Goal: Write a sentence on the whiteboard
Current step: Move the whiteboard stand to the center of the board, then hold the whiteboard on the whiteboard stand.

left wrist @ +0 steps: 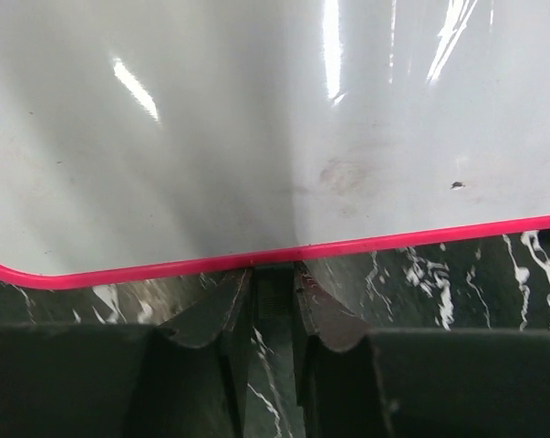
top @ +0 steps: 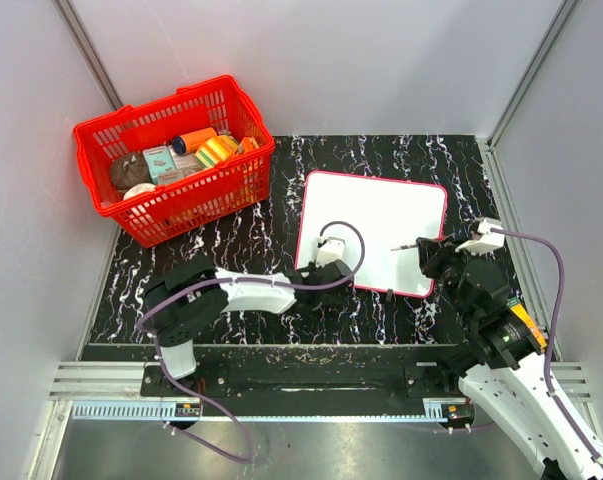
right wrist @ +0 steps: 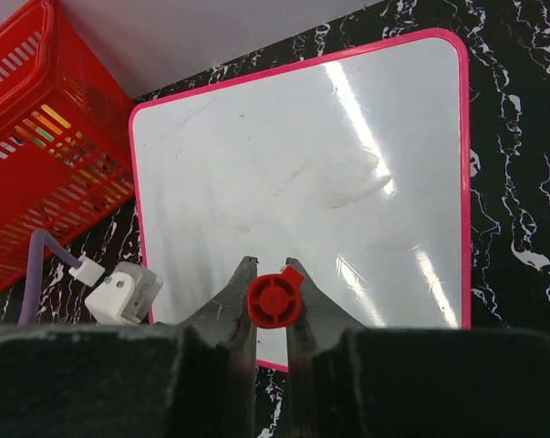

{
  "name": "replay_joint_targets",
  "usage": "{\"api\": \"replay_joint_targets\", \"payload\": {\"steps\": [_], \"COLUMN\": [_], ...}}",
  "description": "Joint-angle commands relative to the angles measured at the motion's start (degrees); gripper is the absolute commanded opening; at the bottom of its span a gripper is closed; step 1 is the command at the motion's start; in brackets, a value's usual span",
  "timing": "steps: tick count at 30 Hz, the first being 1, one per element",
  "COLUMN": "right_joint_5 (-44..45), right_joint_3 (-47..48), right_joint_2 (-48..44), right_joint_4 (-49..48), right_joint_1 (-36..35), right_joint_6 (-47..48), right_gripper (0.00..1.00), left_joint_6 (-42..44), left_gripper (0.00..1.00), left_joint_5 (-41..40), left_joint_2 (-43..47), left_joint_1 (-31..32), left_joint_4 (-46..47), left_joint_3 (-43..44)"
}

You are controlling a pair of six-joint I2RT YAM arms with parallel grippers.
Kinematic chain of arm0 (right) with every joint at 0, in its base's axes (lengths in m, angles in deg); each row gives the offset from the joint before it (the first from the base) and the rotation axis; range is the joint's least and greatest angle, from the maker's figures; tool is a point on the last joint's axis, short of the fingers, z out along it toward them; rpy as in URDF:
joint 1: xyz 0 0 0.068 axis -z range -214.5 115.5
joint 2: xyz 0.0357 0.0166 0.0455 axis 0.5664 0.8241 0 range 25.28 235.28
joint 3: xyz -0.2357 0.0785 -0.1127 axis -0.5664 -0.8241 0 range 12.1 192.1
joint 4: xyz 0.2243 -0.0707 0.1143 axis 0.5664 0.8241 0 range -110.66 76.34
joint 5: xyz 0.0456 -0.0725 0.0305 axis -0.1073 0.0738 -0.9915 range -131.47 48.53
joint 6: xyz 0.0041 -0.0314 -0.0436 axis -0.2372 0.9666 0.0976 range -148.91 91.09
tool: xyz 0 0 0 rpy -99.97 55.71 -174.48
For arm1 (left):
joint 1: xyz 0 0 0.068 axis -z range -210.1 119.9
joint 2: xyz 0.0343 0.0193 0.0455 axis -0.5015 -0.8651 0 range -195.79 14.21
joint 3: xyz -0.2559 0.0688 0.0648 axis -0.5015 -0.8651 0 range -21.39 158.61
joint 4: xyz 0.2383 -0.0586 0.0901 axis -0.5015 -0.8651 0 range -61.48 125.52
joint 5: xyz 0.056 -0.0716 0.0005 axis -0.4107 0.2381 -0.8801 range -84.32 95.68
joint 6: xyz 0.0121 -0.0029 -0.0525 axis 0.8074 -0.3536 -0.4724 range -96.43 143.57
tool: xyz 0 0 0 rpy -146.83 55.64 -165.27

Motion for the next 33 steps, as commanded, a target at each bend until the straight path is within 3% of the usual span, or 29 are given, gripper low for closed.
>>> {"api": "replay_joint_targets", "payload": {"steps": [1,2,3,6,7,12,23,29,33], "right_joint_5": [0.14,0.14,0.05,-0.04,-0.04,-0.03,-1.71,-2.06,-2.76], "right_joint_3": [-0.44,-0.44,-0.62,-0.79,-0.79,-0.88,-0.97,-1.23,-1.06], "right_joint_2": [-0.16,-0.16,-0.16,-0.43,-0.51,-0.25,1.16,0.8,0.89], "right_joint_4": [-1.56,-1.65,-1.65,-1.65,-1.65,-1.56,-2.0,-1.83,-1.83], "right_joint_1": [-0.07,-0.16,-0.07,-0.16,-0.16,-0.16,-0.16,-0.16,-0.16], "right_joint_6": [-0.52,-0.52,-0.52,-0.61,-0.7,-0.87,-1.23,-0.78,-0.26], "right_gripper": [0.0,0.0,0.0,0.0,0.0,0.0,0.0,0.0,0.0], "left_joint_6": [-10.16,-10.52,-10.7,-11.4,-11.32,-9.39,4.68,8.98,11.71], "left_gripper": [0.04,0.09,0.22,0.4,0.51,0.72,0.82,0.82,0.84], "left_joint_5": [5.47,5.55,5.55,5.55,5.47,5.29,18.91,27.33,36.03], "left_joint_2": [-2.29,-2.64,-2.82,-2.91,-2.48,2.53,18.96,27.23,31.71], "left_joint_1": [5.54,6.16,7.38,9.58,10.03,11.44,10.65,-0.49,-14.44], "left_joint_4": [-13.36,-13.46,-13.55,-13.99,-14.25,-14.16,-7.13,-1.26,4.02], "left_joint_3": [-1.59,-1.41,-1.23,-0.8,-0.88,-2.37,-4.57,-7.99,-10.2]}}
